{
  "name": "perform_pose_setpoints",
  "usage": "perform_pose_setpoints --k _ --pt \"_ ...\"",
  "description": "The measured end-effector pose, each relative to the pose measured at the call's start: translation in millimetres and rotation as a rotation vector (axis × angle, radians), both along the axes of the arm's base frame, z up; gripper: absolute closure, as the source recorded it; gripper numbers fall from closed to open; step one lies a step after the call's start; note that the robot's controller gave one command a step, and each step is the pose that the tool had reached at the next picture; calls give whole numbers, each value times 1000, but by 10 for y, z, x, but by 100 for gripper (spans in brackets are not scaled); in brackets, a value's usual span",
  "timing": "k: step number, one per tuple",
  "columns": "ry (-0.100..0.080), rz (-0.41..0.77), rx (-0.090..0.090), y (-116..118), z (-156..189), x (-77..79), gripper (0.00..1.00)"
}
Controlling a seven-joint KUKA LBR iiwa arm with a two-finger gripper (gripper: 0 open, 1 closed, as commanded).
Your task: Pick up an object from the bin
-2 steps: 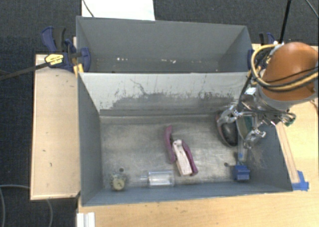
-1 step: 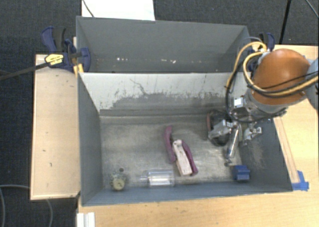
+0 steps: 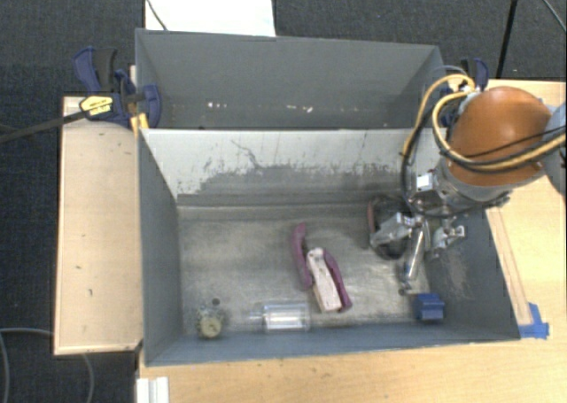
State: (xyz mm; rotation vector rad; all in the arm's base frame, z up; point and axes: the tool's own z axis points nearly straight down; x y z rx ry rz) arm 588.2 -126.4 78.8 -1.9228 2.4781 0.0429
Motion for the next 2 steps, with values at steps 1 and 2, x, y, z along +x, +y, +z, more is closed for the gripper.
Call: perform_pose_setpoints --k 1,2 --pt "-26 456 -21 252 1498 -119 100" --pt "-18 450 -19 245 1469 -131 0"
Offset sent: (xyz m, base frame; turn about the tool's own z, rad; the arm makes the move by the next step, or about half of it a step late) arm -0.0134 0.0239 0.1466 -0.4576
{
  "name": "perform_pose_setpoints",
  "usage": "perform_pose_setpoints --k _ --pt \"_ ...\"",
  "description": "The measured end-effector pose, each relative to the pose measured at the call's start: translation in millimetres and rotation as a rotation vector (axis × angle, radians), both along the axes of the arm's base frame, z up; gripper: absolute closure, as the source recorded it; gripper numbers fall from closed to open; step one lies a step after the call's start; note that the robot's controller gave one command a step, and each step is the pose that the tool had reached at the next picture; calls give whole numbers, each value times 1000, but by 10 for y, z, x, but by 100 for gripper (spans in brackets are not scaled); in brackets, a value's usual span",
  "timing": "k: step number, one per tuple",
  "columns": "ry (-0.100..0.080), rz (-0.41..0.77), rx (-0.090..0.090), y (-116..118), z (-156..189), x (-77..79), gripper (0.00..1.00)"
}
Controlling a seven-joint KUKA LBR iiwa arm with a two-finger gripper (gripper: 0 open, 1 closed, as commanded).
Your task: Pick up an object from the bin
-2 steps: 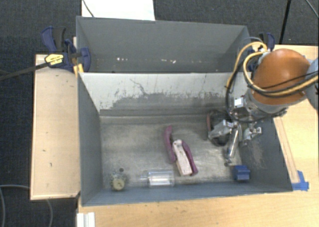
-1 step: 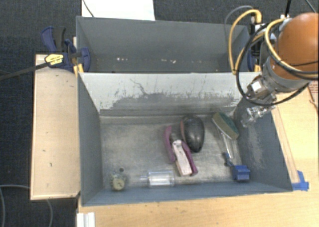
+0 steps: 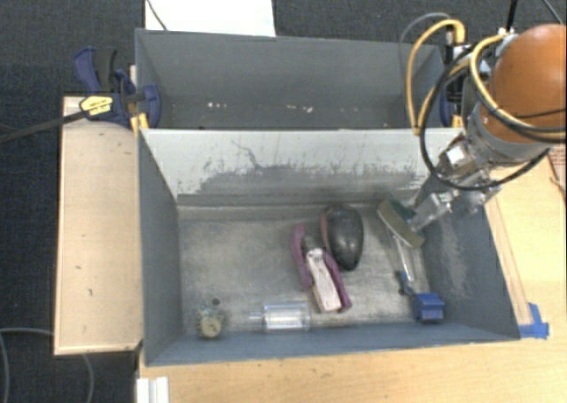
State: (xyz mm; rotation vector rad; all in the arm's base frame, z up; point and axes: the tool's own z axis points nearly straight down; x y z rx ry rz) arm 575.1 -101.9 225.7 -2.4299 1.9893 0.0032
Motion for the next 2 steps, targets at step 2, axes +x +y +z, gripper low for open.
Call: perform_pose_setpoints --k 2 --pt "2 407 0 193 -1553 62 0"
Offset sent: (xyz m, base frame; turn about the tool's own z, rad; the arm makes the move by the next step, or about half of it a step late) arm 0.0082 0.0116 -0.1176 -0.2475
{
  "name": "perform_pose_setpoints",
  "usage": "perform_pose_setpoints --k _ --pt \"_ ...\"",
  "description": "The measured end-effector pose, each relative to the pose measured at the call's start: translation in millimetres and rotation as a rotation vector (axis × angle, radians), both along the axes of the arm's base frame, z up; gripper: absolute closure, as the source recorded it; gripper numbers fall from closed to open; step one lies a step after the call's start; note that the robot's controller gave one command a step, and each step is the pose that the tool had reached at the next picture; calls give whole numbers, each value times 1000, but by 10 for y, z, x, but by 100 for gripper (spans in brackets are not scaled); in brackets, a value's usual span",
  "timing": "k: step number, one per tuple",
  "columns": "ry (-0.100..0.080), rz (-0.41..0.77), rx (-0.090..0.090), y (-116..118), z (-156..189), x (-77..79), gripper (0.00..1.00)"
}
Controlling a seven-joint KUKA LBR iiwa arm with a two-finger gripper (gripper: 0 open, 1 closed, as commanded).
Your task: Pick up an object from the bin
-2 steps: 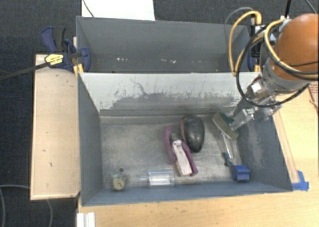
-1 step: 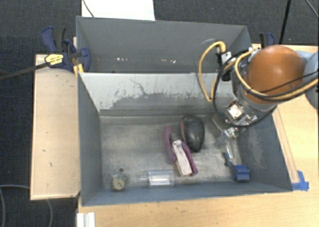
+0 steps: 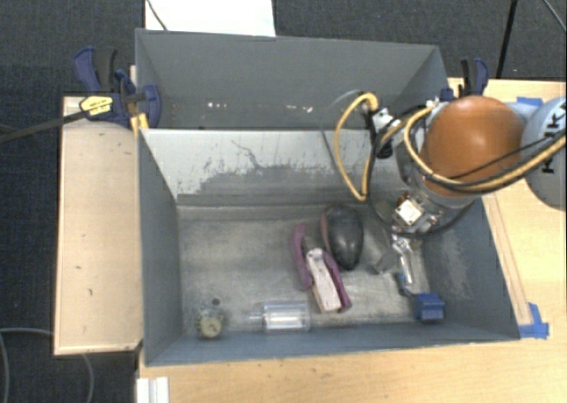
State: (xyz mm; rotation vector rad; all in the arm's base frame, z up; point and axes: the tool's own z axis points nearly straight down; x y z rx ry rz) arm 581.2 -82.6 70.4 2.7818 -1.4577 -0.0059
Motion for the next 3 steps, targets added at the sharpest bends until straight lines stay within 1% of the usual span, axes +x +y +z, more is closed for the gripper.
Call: perform_pose_setpoints --k 1,2,3 --pt "-1 -5 2 13 23 10 100" --pt "-8 257 0 -45 1204 -92 100" --pt "-7 332 0 -157 1662 -109 100"
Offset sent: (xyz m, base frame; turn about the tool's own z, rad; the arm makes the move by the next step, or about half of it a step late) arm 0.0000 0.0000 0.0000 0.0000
